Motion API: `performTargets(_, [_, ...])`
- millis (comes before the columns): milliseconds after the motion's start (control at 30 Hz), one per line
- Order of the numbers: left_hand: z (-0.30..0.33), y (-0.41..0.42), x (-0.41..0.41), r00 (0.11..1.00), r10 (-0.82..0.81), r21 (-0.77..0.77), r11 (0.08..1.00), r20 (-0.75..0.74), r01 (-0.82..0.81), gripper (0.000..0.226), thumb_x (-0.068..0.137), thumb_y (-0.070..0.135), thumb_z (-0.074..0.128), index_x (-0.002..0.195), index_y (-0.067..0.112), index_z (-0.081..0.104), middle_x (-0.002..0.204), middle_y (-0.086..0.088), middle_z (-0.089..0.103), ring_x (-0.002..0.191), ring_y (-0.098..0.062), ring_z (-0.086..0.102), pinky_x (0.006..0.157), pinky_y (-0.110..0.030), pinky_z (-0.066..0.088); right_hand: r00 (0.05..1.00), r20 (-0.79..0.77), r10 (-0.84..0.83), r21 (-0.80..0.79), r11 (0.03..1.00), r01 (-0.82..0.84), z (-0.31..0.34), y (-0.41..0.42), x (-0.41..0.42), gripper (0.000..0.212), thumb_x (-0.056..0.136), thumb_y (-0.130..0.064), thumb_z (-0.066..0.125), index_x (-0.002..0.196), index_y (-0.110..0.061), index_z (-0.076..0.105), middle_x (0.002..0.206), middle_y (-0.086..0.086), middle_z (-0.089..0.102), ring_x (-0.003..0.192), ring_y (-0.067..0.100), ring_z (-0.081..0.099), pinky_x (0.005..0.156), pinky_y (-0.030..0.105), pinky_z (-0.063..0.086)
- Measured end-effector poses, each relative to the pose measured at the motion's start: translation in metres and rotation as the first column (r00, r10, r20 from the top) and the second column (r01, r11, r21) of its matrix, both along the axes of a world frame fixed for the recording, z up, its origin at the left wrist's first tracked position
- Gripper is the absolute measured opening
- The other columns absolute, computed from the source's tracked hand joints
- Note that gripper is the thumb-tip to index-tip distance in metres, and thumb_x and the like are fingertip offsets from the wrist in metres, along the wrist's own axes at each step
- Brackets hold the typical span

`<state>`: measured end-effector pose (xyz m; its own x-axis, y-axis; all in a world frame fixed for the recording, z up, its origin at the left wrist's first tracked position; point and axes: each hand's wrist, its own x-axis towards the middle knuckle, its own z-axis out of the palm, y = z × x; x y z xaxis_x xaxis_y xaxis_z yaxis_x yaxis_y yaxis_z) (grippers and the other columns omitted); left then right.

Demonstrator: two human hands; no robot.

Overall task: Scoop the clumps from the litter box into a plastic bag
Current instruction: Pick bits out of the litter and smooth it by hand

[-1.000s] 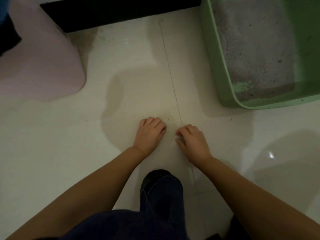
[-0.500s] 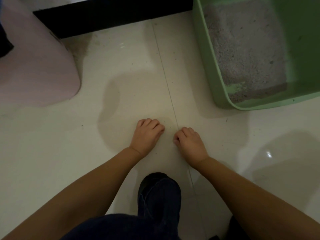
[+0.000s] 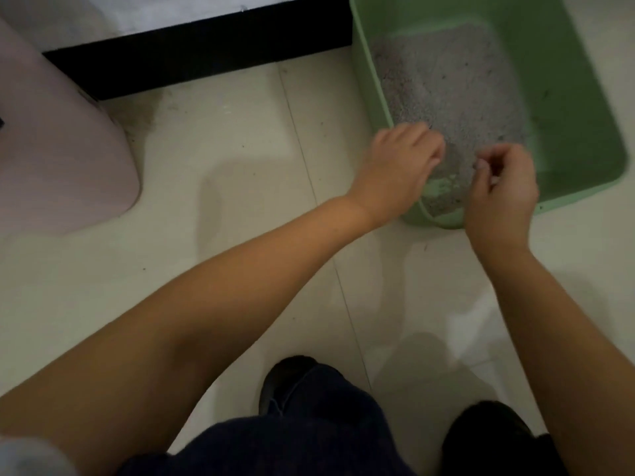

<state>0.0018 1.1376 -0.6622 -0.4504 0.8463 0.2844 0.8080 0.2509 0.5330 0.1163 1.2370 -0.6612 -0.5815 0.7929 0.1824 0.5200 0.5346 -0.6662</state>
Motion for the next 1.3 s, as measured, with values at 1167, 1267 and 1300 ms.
performTargets(1167, [-0.127, -0.165, 0.023, 0.952, 0.3, -0.293, 0.906, -0.06, -0.304, 0.019, 0.084, 0.028, 0.05, 0.079, 0.017, 0.065, 0.079, -0.002, 0.06, 0.078, -0.017, 0.046, 0.076, -0.03, 0.03, 0.697, 0.451, 0.557, -0.026, 0.789, -0.614, -0.112, -0.147, -0.003, 0.008, 0.074, -0.014, 0.069, 0.07, -0.01, 0.063, 0.069, 0.007, 0.058, 0.061, 0.026, 0.057, 0.047, 0.026, 0.038])
performTargets(1267, [-0.128, -0.162, 0.023, 0.955, 0.285, -0.303, 0.906, -0.082, -0.296, 0.019, 0.084, 0.025, 0.049, 0.076, 0.015, 0.063, 0.076, -0.002, 0.06, 0.077, -0.016, 0.041, 0.075, -0.029, 0.029, 0.659, 0.504, 0.558, -0.039, 0.777, -0.629, -0.112, -0.147, -0.005, 0.026, 0.057, -0.007, 0.084, 0.066, -0.011, 0.061, 0.067, 0.007, 0.058, 0.06, 0.025, 0.058, 0.046, 0.025, 0.04])
performTargets(1300, [-0.129, -0.162, 0.023, 0.957, 0.278, -0.312, 0.904, -0.088, -0.291, 0.019, 0.083, 0.025, 0.048, 0.076, 0.015, 0.062, 0.075, -0.003, 0.06, 0.077, -0.016, 0.043, 0.074, -0.029, 0.029, 0.647, 0.515, 0.562, -0.034, 0.768, -0.64, -0.112, -0.148, -0.005, 0.027, 0.055, -0.007, 0.085, 0.066, -0.011, 0.061, 0.067, 0.007, 0.058, 0.06, 0.025, 0.058, 0.046, 0.025, 0.04])
